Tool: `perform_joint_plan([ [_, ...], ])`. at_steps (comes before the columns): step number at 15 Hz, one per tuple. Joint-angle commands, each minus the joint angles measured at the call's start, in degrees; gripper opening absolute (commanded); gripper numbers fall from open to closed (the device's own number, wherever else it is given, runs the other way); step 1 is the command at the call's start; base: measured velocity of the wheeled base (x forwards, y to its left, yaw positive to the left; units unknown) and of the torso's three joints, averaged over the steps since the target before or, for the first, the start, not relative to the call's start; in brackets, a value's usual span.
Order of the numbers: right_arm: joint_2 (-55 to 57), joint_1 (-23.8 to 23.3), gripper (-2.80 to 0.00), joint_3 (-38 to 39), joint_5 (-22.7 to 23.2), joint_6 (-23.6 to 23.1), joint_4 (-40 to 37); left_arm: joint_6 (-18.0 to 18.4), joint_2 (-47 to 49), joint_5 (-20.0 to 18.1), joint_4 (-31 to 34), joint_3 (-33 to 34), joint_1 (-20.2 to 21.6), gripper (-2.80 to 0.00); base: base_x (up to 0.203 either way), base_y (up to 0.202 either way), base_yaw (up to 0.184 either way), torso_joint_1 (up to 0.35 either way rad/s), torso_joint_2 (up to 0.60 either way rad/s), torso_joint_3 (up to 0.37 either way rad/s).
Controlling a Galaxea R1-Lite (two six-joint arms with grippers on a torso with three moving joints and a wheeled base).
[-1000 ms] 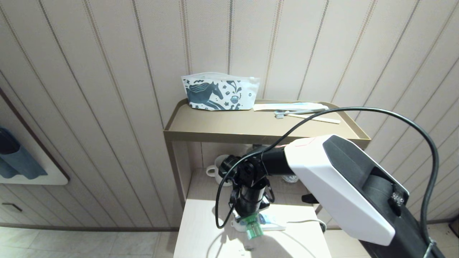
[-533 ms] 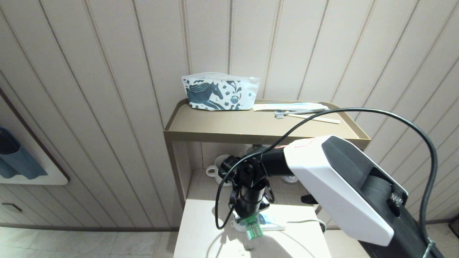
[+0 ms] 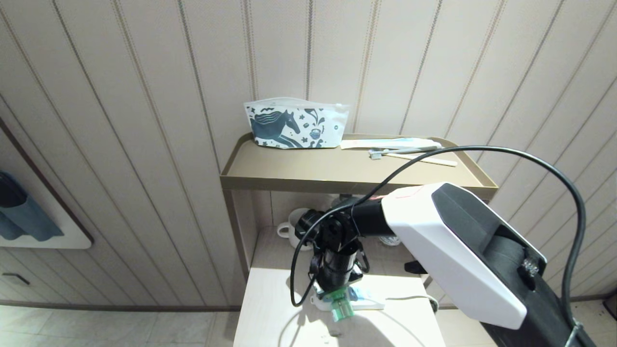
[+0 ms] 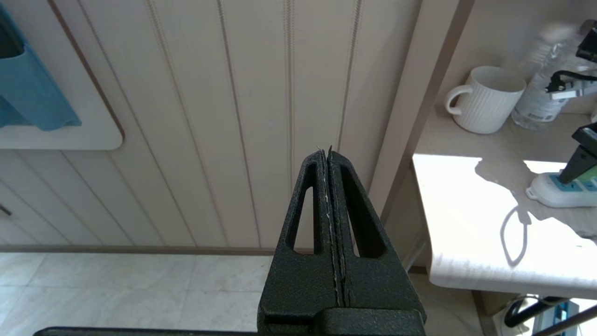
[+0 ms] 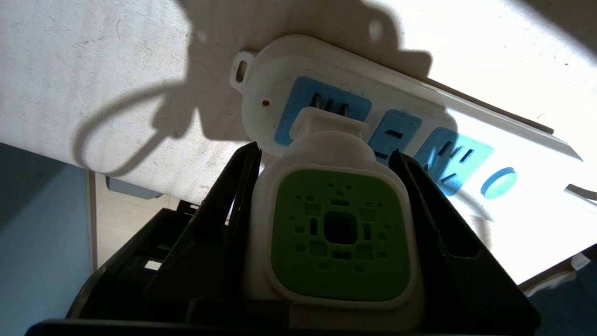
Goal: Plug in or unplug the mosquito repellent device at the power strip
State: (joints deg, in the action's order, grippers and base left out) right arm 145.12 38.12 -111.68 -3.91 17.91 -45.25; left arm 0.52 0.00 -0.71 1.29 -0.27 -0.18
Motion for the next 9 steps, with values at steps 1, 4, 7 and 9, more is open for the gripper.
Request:
perform_joint_plan([
  [1, 0.4, 0.0, -2.8, 0.2, 0.0, 0.1, -0.3, 0.0, 0.1, -0.1, 0.0, 0.0, 0.0, -2.8, 0.0, 0.0, 0.0, 0.0, 0.0, 0.0],
  [4, 0.8, 0.0, -2.8, 0.1, -0.2, 0.0, -0.2, 0.0, 0.1, 0.0, 0.0, 0.0, 0.0, -2.8, 0.0, 0.0, 0.0, 0.0, 0.0, 0.0],
  [7, 0.8, -0.1, -2.8, 0.1, -0.7, 0.0, -0.3, 0.0, 0.1, -0.1, 0.0, 0.0, 0.0, -2.8, 0.0, 0.0, 0.0, 0.0, 0.0, 0.0],
  [9, 1.3, 0.0, -2.8, 0.0, -3.3, 0.0, -0.2, 0.0, 0.1, -0.1, 0.0, 0.0, 0.0, -2.8, 0.0, 0.0, 0.0, 0.0, 0.0, 0.0],
])
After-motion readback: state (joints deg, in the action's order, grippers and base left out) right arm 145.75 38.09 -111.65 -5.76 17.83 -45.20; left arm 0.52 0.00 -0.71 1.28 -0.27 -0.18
